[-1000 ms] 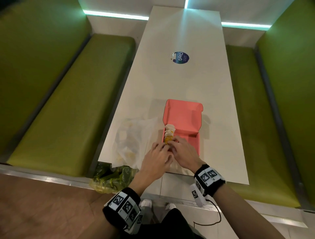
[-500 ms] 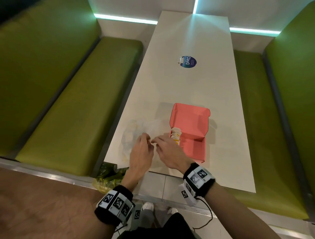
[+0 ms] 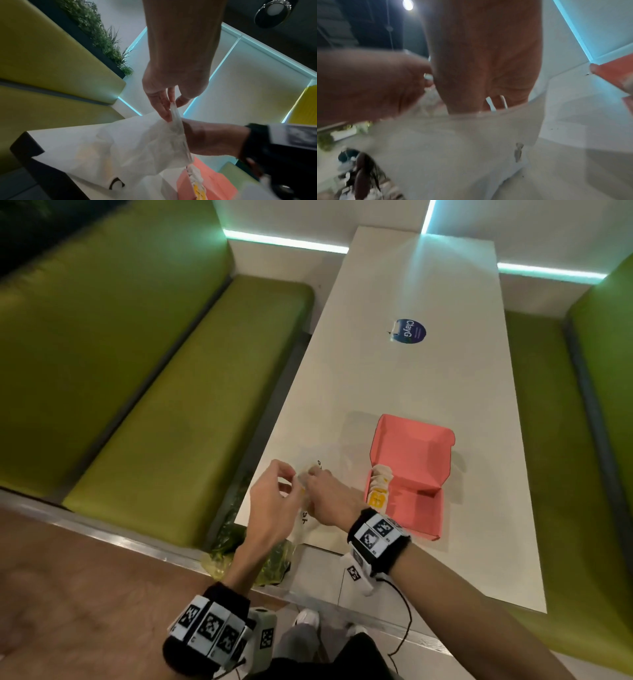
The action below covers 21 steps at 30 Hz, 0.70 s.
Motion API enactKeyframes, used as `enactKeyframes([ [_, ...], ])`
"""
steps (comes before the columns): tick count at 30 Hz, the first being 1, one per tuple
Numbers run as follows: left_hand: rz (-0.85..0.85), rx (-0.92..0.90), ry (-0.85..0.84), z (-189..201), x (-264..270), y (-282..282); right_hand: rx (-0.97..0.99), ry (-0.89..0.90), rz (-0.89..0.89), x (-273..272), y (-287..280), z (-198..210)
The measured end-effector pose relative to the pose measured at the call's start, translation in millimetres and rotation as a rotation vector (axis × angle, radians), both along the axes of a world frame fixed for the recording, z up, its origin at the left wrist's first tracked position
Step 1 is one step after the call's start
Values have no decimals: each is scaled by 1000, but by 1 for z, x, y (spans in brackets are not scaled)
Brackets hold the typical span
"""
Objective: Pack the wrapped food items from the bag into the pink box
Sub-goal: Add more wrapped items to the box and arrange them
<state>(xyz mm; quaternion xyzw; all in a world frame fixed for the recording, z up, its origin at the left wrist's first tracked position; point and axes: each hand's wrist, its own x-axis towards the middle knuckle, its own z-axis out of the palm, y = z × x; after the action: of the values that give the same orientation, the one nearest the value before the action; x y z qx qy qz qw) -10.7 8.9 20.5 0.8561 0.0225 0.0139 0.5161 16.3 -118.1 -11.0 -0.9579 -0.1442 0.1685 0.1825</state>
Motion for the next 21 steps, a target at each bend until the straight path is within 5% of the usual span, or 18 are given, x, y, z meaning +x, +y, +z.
enactKeyframes([
  [6,-47,-9,-2,4,-4,-4,-260,140,11,16,26,-15],
  [9,-73,11,0,3,-2,-4,-219,137,-75,15,30,-14],
  [14,-132,37,7,-1,-1,0,159,316,-316,15,22,-14],
  [21,-155,34,12,-5,1,3,91,348,-435,20,21,8],
])
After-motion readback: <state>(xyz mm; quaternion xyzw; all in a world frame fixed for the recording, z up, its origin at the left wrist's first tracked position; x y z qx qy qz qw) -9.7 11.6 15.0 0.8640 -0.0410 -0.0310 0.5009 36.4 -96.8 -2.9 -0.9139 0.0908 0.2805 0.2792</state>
